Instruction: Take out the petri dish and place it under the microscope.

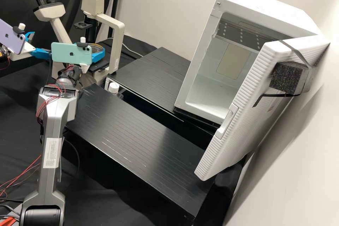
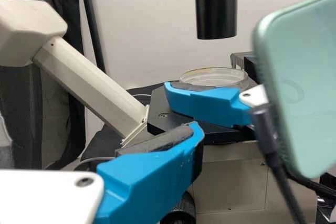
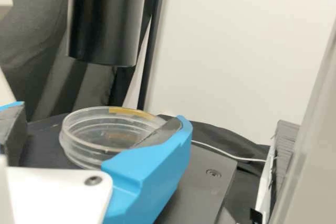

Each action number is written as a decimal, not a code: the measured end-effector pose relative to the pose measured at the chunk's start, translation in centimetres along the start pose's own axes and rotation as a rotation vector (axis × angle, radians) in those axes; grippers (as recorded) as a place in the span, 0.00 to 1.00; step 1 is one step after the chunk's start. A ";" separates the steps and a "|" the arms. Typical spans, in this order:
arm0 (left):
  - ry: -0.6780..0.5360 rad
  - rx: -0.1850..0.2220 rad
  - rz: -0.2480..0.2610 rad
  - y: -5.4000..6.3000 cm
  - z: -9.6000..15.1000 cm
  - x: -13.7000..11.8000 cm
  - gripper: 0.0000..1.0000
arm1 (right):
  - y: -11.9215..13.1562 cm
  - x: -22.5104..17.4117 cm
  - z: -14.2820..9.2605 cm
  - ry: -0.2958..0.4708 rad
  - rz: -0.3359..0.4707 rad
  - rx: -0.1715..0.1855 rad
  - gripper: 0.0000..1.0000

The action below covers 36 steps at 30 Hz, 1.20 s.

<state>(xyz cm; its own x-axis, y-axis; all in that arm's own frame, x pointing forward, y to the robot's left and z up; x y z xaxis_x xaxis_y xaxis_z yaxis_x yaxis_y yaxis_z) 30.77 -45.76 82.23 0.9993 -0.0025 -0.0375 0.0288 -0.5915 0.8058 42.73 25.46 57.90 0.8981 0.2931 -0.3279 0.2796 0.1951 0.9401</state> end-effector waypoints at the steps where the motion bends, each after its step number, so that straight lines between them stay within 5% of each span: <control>1: 0.000 0.000 0.000 0.0 0.0 0.0 1.00 | 0.0 -0.2 0.0 0.003 -0.006 0.004 1.00; 15: 0.000 0.000 0.000 0.0 0.0 0.0 1.00 | 2.9 -8.5 0.4 0.030 0.029 -0.046 1.00; 25: 0.000 0.000 0.000 0.0 0.0 0.0 1.00 | 6.0 -16.8 1.5 0.096 0.173 -0.003 1.00; 29: 0.000 0.000 0.000 0.0 0.0 0.0 1.00 | 7.0 -20.8 2.1 0.135 0.270 -0.017 1.00; 36: 0.000 0.000 0.000 0.0 0.0 0.0 1.00 | 7.5 -26.4 2.6 0.161 0.253 -0.027 1.00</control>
<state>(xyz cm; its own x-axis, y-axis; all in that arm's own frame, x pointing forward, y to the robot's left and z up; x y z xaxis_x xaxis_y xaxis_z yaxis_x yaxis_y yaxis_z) 30.77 -45.76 82.23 0.9993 -0.0025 -0.0375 0.0288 -0.5915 0.8058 22.03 16.73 73.86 0.8721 0.4798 -0.0957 0.0422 0.1211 0.9917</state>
